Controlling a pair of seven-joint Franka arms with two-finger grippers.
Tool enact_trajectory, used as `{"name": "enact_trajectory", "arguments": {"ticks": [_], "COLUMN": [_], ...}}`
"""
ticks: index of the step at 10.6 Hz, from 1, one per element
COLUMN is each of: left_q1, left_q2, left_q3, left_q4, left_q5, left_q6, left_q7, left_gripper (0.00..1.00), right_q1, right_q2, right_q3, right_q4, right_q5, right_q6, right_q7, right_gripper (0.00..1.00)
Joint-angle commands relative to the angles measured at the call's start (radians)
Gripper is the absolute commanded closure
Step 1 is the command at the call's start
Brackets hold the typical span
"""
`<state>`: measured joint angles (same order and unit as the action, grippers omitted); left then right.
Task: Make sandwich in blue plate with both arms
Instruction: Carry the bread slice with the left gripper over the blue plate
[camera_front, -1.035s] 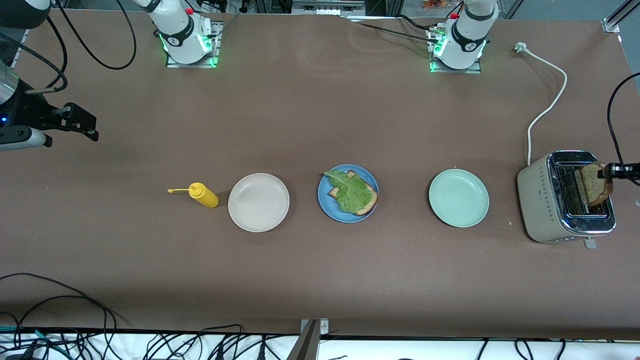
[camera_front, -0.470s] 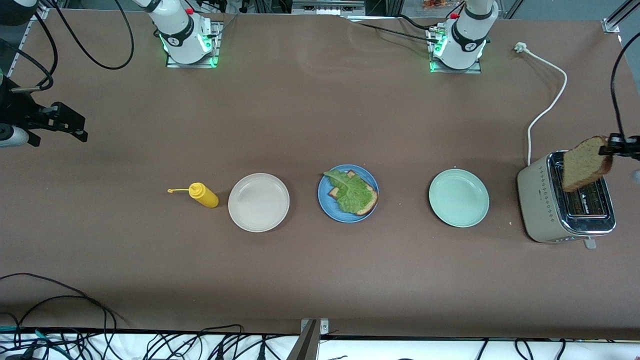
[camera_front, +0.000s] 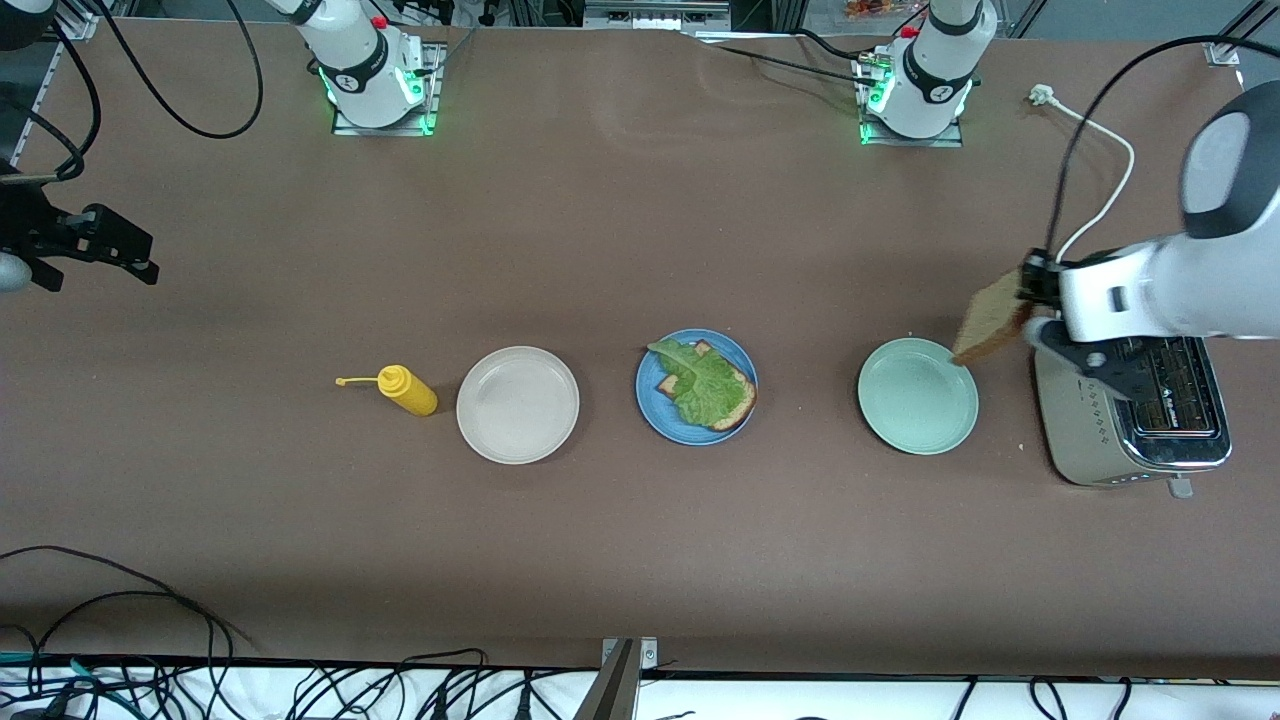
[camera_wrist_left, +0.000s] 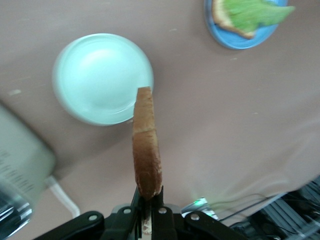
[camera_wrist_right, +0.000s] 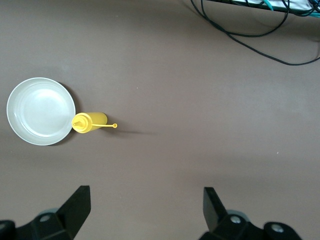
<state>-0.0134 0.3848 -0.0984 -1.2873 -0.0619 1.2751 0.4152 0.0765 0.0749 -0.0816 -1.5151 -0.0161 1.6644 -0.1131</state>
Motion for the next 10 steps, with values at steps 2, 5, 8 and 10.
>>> {"name": "enact_trajectory", "arguments": {"ticks": [2,5,8,10], "left_q1": [-0.107,-0.128,-0.180,-0.191], "left_q2": [0.141,0.300,0.386,0.425], "left_q3": [0.017,0.017,0.017,0.017], "left_q4": [0.006,0.014,0.020,0.029], "left_q5": [-0.304,-0.588,-0.811,-0.909], "left_q6": [-0.013,-0.003,0.169,0.295], "left_q7": [-0.103,-0.101,-0.096,-0.081], "left_gripper": [1.00,1.00,1.00,1.00], "right_q1": [0.000,-0.001,0.000,-0.001], "right_q2": [0.003,0.003,0.003,0.003], "right_q3": [-0.021,-0.024,-0.023,-0.024], "right_q4": [0.021,0.033,0.033,0.033], "right_q5": [-0.007,-0.007,-0.007,-0.007], "right_q6": [-0.002,-0.006,-0.005,-0.003], "right_q7": [0.016,0.013,0.013,0.013], "right_gripper": [0.00,0.00,0.00,0.00]}}
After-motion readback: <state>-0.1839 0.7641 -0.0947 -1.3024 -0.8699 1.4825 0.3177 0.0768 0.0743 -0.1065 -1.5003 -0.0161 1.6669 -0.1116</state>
